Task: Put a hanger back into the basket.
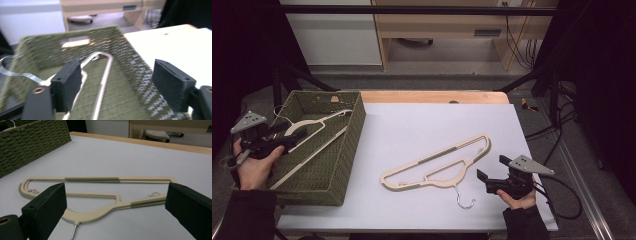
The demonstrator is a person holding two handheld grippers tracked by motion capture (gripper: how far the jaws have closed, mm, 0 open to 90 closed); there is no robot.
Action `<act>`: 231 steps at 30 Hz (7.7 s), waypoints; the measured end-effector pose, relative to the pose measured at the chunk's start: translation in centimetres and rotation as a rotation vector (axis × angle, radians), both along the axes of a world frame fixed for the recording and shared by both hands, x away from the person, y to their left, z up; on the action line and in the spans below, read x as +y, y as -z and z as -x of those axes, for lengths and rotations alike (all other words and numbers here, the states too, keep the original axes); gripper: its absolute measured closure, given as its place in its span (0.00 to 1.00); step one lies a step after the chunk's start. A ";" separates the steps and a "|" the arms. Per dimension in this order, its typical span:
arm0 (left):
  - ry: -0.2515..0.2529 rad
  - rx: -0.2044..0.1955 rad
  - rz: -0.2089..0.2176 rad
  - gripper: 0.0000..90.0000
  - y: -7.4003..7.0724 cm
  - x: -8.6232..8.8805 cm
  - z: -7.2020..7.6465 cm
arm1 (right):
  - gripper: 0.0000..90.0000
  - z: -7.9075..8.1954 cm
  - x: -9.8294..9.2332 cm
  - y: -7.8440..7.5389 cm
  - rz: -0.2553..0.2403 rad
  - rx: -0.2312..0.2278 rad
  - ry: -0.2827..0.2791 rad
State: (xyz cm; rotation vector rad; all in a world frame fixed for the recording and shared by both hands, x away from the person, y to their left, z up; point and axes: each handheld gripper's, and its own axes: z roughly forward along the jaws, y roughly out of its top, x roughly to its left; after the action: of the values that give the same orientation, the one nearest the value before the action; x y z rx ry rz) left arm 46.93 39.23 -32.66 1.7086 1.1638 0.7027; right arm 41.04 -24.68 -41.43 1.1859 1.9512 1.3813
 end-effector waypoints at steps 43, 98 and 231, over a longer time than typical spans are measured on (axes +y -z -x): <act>0.420 -0.007 0.017 0.08 7.3 -18.9 4.6 | 0.16 0.3 3.1 1.6 0.029 0.106 -0.072; 0.507 0.078 -0.073 0.10 10.4 -22.7 4.1 | 0.99 -0.1 7.3 5.6 0.113 0.337 -0.023; 0.547 0.008 -0.133 0.95 -5.2 -22.7 0.7 | 0.07 0.3 -1.4 0.6 0.009 -0.018 0.054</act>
State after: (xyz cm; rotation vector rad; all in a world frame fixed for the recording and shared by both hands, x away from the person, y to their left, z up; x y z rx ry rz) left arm 46.20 16.52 -27.42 2.0221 0.6124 0.4366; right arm 40.77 -26.05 -42.05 1.2093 1.8972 1.3504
